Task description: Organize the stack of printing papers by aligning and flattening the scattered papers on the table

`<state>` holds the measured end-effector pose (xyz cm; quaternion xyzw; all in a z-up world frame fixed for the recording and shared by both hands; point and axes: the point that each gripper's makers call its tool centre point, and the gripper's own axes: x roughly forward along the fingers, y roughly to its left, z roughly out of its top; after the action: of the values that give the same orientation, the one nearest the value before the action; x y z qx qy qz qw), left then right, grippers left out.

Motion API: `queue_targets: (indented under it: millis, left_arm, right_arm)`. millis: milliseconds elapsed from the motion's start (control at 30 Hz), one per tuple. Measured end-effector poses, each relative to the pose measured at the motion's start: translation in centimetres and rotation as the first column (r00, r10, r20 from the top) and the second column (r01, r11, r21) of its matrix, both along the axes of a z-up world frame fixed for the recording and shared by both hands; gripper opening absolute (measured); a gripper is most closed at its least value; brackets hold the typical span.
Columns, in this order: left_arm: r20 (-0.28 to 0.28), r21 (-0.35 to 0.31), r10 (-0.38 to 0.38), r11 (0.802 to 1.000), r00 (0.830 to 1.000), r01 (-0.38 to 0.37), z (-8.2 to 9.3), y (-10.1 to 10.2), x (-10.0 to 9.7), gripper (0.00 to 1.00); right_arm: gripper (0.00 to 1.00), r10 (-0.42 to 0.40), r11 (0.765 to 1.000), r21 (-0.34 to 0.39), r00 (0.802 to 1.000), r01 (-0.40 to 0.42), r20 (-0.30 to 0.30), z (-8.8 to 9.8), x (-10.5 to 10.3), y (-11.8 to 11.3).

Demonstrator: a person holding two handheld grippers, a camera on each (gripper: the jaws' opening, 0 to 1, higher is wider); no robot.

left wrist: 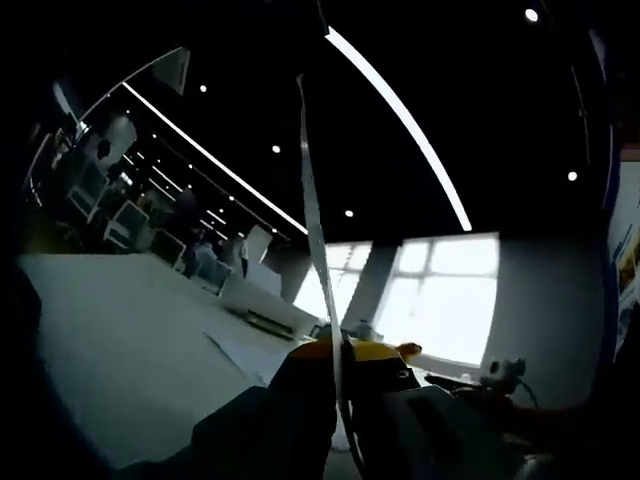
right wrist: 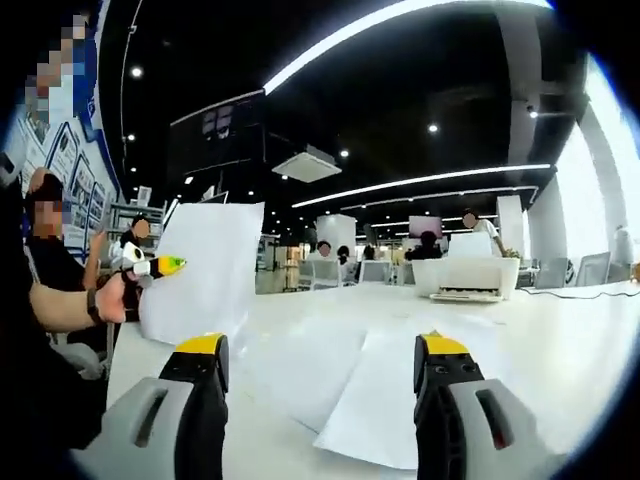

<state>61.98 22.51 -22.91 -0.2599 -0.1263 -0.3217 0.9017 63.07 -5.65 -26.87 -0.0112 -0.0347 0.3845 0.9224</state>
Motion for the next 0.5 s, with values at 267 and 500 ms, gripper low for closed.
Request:
queue_targets:
  millis: [267, 500]
  left_arm:
    - [-0.017, -0.048, -0.001, 0.999, 1.0, 0.0, 0.0, 0.7, 0.3, 0.07]
    - [-0.015, -0.027, 0.003, 1.0, 1.0, -0.004, -0.2, 0.7, 0.4, 0.09]
  right_arm:
    - [0.69, -0.039, 0.998, -0.058, 0.999, 0.039, 0.014, -0.6, 0.8, -0.8]
    - [0.58, -0.209, 0.969, -0.136, 0.978, 0.206, -0.014, -1.8, 2.8, -3.6]
